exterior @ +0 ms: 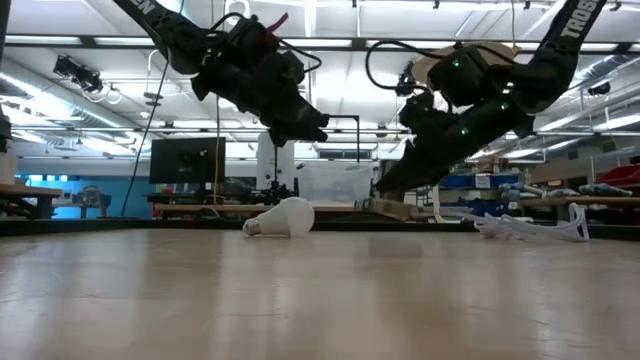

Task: Screw lightbulb
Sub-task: Insert the white lightbulb into the golden lamp

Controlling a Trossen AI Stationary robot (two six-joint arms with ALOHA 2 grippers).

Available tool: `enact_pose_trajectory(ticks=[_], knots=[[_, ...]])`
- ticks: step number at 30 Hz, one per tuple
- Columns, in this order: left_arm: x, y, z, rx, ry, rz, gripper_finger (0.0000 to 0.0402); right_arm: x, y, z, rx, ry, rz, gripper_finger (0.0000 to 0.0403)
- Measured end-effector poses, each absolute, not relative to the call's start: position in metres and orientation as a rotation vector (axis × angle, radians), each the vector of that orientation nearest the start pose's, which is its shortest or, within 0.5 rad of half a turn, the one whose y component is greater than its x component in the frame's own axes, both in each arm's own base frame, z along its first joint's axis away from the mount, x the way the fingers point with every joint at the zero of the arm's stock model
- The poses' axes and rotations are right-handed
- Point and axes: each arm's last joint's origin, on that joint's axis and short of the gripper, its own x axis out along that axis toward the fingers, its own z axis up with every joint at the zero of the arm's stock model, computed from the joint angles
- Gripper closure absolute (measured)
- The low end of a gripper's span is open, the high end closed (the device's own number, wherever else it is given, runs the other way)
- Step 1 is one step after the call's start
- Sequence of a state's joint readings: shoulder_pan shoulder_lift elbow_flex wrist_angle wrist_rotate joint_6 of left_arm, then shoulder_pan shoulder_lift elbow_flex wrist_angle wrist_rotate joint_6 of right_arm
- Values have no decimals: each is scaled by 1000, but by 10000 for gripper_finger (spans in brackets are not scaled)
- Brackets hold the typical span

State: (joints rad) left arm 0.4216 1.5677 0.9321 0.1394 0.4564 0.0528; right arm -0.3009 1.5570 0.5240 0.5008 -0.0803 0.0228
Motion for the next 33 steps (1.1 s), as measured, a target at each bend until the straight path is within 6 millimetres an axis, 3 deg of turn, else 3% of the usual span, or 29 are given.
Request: enact_pose_trajectory(ticks=[12,17,24,33], knots=[[324,67,214,-99,524,-31,183,292,-33,110,73,511,-46,221],[318,40,194,-173,414,-31,183,310,-19,111,50,508,-24,160],[299,13,170,-199,299,41,183,316,-10,135,29,489,-21,100],[299,-14,157,-200,332,121,183,286,-9,199,-9,428,-50,103]])
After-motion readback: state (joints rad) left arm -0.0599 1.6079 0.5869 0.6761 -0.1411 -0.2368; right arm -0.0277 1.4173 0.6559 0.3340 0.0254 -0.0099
